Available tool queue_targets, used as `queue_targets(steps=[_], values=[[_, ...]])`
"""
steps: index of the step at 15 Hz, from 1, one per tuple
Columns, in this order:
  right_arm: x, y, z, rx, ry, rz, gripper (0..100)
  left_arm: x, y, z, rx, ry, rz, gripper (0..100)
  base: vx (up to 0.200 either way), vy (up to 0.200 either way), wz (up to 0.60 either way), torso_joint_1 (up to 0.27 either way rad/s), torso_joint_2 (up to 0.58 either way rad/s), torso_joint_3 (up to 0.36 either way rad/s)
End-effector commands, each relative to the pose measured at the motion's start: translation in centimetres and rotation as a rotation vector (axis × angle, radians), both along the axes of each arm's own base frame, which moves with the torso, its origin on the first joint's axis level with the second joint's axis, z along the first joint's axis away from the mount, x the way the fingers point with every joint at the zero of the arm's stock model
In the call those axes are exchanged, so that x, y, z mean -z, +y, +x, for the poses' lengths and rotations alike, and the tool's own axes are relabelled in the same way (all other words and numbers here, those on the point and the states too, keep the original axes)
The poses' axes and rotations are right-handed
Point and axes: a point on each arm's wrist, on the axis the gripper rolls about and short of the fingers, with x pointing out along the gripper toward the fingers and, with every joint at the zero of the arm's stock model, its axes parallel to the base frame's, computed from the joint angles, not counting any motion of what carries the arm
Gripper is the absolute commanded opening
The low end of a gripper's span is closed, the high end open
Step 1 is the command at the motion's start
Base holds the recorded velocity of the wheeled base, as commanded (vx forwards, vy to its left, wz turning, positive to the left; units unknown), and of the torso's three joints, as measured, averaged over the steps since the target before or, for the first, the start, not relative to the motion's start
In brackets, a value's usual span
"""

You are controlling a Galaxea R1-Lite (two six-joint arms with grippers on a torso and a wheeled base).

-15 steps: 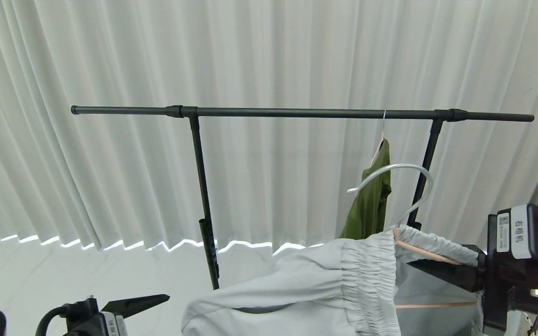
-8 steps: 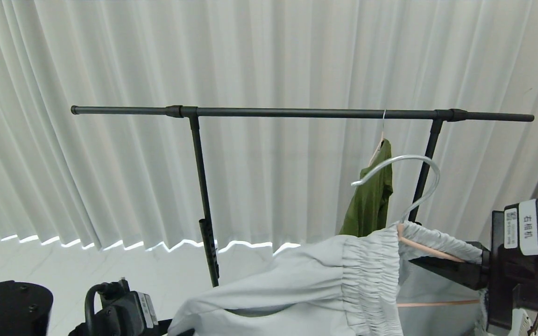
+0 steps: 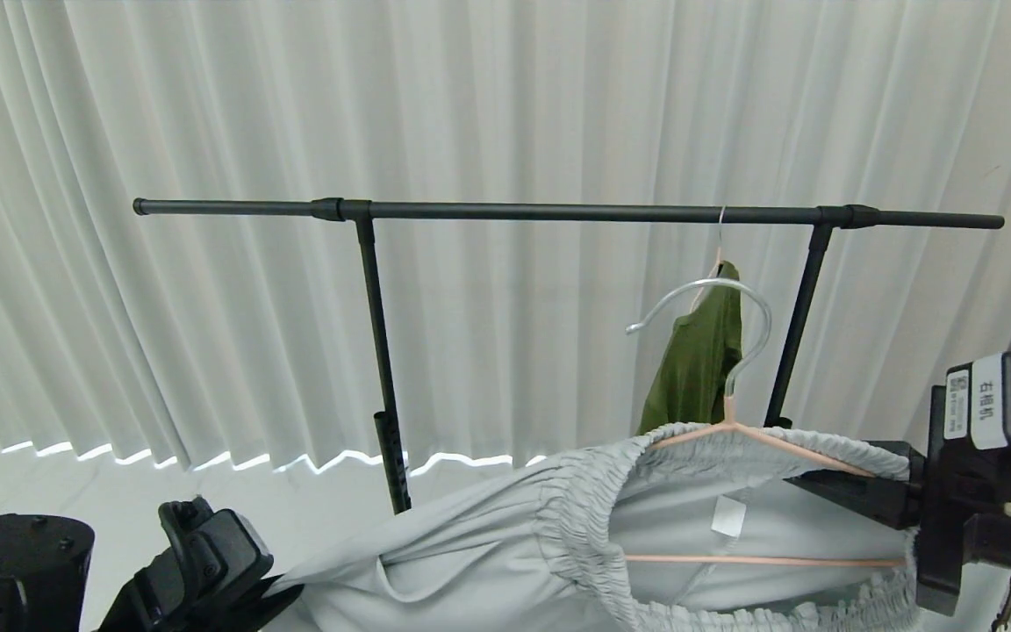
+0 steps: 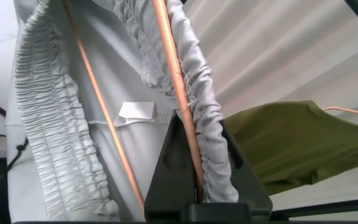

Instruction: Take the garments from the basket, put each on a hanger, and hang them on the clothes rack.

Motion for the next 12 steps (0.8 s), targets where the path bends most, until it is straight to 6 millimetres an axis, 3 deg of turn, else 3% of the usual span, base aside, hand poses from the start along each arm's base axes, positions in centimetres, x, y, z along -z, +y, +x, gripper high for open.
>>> queue_targets(steps=[1,2,3,12], values=[[0.0,0.0,0.1,0.002,0.004,0.003,0,-0.2,0.0,0.1,-0.002,-0.008,-0.003,0,0.000,0.000,0.00,0.000,0.00,0.000],[0.0,0.1,0.1,0.005,0.007,0.003,0,-0.3,0.0,0.1,-0.002,-0.013,-0.005,0,0.000,0.000,0.00,0.000,0.00,0.000],[0.1,0.1,0.1,0.006,0.008,0.002,0,-0.3,0.0,0.0,-0.002,-0.018,-0.007,100,0.000,0.000,0.00,0.000,0.00,0.000],[0.7,-1.8,1.1,0.141,0.068,-0.036,0,-2.0,-0.4,0.1,-0.016,-0.077,-0.096,100,0.000,0.000,0.00,0.000,0.00,0.000]])
